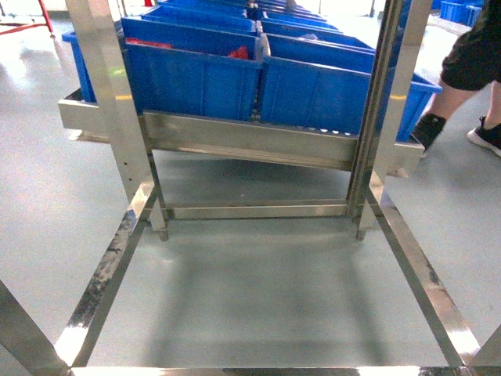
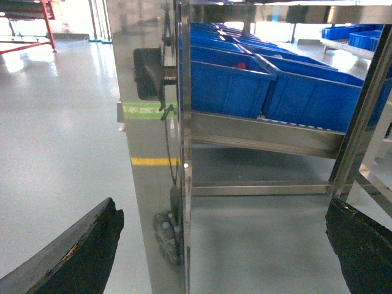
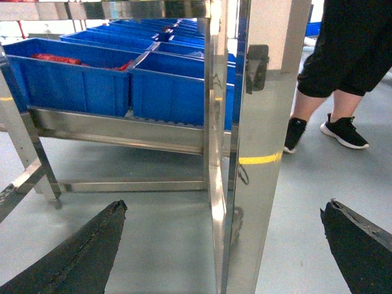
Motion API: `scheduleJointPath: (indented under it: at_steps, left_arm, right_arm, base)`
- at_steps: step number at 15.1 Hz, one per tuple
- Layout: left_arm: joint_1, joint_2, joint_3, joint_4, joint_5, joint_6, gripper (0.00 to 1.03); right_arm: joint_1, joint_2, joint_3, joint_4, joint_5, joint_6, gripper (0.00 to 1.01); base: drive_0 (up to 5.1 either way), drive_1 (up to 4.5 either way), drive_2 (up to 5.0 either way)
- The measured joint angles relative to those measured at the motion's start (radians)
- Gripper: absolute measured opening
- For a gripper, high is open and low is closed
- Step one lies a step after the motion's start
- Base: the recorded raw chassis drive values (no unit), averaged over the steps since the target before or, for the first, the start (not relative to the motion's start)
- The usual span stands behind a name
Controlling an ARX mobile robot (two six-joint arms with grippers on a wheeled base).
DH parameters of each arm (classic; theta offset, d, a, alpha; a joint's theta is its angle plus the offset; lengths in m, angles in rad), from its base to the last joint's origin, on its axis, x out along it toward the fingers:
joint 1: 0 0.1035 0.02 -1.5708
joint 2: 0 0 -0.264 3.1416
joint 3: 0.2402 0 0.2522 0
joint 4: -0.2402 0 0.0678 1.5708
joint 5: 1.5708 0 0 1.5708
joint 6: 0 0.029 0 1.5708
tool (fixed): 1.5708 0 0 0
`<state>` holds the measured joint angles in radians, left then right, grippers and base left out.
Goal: Pick capacitor and pack into box
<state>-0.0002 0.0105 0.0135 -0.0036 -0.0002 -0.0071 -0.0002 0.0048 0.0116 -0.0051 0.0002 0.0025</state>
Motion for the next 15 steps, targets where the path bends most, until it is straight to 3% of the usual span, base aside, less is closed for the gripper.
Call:
scheduleJointPath:
  at_steps: [15]
  left_arm:
    - [0.0, 0.0, 0.0, -0.003, -0.002, 0.0, 0.98]
  right_arm:
    - [0.0, 0.0, 0.0, 0.0, 0.001, 0.0, 0.98]
  base:
    - [0.0, 0.0, 0.0]
